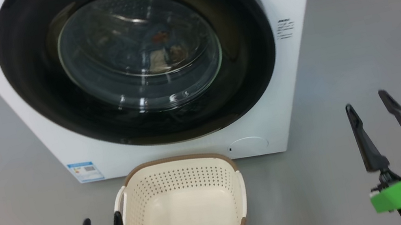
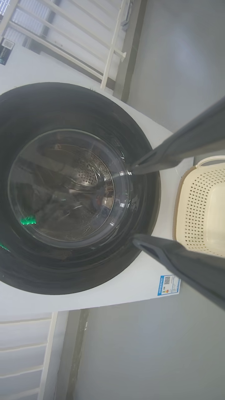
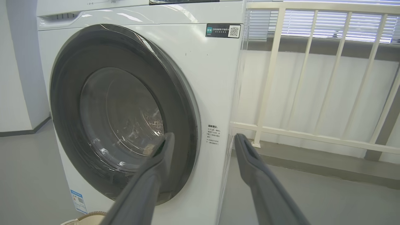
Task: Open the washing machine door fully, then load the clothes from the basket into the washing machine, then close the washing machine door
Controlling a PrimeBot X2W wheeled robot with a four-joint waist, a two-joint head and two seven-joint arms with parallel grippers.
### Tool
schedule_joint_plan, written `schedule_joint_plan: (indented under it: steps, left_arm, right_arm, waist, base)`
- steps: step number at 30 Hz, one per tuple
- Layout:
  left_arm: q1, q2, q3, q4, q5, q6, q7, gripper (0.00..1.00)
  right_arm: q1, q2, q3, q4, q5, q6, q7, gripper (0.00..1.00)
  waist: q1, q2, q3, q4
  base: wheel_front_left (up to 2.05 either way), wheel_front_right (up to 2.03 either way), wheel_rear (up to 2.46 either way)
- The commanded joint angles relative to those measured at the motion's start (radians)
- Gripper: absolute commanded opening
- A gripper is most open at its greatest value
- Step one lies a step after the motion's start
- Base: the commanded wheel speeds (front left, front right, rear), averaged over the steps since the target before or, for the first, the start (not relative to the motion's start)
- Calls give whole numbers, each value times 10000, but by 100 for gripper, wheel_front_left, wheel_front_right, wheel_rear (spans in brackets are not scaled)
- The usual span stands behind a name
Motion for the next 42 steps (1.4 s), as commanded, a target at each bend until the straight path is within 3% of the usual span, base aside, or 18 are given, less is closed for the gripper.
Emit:
schedule_joint_plan:
  steps: [1,10,30,31,42]
  left_arm:
    - [-112,74,298,21,254,-22,-63,100]
    - [25,74,506,382,612,9,-63,100]
    - [380,74,862,422,633,27,-63,100]
    - [560,12,522,663,571,6,2,0]
    - [560,-88,440,1357,-5,7,131,0]
  right_arm:
    - [238,55,117,-402,81,-57,25,100]
    - [1473,338,-174,-450,-119,-57,25,100]
    - [1904,434,-618,113,-282,-57,25,100]
    - [2169,541,-843,347,-238,0,44,0]
    - [2073,639,-839,1255,423,1,248,0]
  waist:
    - [0,0,-393,-440]
    - [0,0,-516,-890]
    - [0,0,-629,-1592]
    - [0,0,-628,-1596]
    - [16,0,-629,-1590]
  base:
    - [0,0,0]
    - [0,0,0]
    - [0,0,0]
    - [0,0,0]
    - [0,0,0]
